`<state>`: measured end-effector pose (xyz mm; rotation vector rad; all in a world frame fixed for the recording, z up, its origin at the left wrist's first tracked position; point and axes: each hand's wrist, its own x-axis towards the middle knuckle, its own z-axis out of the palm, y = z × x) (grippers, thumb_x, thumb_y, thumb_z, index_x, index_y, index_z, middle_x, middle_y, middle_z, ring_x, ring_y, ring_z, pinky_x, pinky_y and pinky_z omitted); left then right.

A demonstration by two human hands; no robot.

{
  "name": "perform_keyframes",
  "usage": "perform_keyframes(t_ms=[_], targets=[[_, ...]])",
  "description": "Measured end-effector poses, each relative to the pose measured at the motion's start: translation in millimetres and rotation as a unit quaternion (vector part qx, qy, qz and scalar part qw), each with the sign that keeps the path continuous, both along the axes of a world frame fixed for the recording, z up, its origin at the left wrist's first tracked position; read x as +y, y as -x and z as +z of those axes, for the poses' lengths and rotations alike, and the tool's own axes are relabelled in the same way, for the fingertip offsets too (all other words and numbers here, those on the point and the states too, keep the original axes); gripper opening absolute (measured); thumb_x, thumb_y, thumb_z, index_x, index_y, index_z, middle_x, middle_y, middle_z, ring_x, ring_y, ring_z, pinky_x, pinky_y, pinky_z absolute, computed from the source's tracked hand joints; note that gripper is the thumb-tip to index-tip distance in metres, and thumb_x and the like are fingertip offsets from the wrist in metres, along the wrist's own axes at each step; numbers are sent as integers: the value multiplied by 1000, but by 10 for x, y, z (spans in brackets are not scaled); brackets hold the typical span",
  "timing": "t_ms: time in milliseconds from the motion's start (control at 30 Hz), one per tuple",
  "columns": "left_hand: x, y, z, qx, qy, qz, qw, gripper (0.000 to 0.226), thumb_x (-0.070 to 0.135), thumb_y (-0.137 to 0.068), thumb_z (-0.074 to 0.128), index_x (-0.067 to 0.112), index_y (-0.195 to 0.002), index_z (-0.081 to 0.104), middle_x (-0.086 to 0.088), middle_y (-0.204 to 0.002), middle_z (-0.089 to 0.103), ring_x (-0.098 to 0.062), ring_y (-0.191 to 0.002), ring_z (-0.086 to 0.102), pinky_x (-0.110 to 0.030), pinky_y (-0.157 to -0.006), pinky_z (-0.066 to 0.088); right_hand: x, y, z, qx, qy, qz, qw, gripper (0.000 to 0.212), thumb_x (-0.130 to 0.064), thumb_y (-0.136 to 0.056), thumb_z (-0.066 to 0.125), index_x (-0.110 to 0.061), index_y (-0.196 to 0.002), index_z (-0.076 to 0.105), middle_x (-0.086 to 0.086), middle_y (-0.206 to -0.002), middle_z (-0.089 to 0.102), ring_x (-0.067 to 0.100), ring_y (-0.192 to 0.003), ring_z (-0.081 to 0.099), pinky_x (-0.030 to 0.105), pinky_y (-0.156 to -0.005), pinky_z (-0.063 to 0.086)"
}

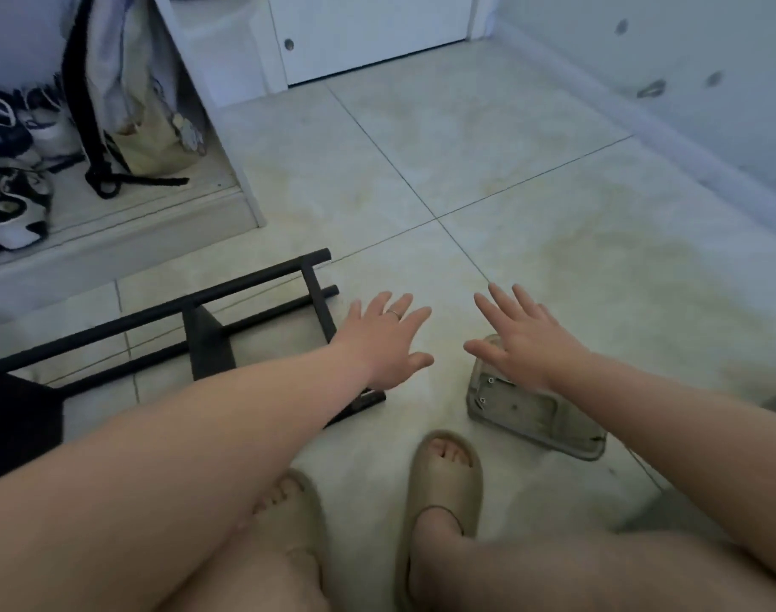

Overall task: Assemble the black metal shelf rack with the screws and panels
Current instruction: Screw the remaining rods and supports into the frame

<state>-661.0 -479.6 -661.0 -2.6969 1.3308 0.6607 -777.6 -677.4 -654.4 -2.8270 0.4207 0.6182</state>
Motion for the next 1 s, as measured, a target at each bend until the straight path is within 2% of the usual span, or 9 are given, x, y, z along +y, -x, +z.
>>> perform_keyframes(t_ms=[167,300,467,600,667,733,833,900,1000], targets=[[-456,209,-156,62,-8,-47,997,75,62,-99,35,30,-159,6,-2,-168,5,-29,-153,9,-52,-119,22,-375,281,-302,72,-23,-57,995,81,-66,-101,33,-28,-163,-1,-4,-171,-7,24,-157,-10,47,-127,5],[-682,306,-580,149,5,-38,988,71,55,-100,41,24,-158,12,-6,-165,19,-31,-147,26,-50,-114,32,-627,284,-714,128,-46,-93,986,78,-63,-102,36,-26,-164,6,0,-171,10,24,-156,13,43,-124,20],[-717,361,-1275,292,0,49,955,70,44,-101,48,25,-158,12,-11,-147,50,-31,-132,49,-41,-106,41,-724,285,-1447,178,-61,-101,977,68,-55,-104,42,-25,-162,20,7,-164,33,28,-148,34,46,-117,34],[-831,380,-1574,353,57,112,927,61,40,-101,48,25,-155,22,-6,-125,65,-27,-115,58,-38,-98,45,-852,255,-1877,178,-14,-113,977,56,-47,-103,47,-26,-154,35,13,-144,55,34,-128,55,45,-99,49],[-887,406,-1681,371,85,142,914,54,41,-100,47,24,-149,34,-6,-116,67,-25,-109,60,-38,-94,47,-919,230,-2051,175,4,-124,977,48,-40,-103,49,-25,-147,42,16,-135,60,37,-120,60,44,-90,51],[-913,462,-1756,390,110,159,900,44,38,-100,46,24,-141,44,-3,-101,70,-22,-95,62,-37,-82,49,-959,200,-2208,168,10,-122,978,38,-35,-102,51,-23,-138,49,16,-128,63,37,-113,62,42,-83,51],[-920,525,-1817,399,140,172,890,30,35,-98,45,26,-127,51,0,-84,69,-21,-81,62,-38,-72,49,-981,155,-2380,130,35,-101,986,25,-30,-102,50,-19,-124,53,19,-115,65,38,-103,63,37,-69,44],[-914,528,-1848,403,151,178,885,25,38,-97,45,29,-120,51,0,-80,68,-20,-78,63,-39,-72,50,-977,124,-2442,106,62,-79,989,18,-28,-103,50,-16,-116,54,19,-109,65,38,-97,63,35,-65,39],[-902,528,-1865,409,146,177,883,28,42,-97,45,29,-121,50,2,-82,67,-17,-73,62,-35,-61,47,-958,91,-2464,105,94,-45,989,13,-23,-104,48,-15,-111,55,16,-106,66,38,-93,63,34,-63,38]])
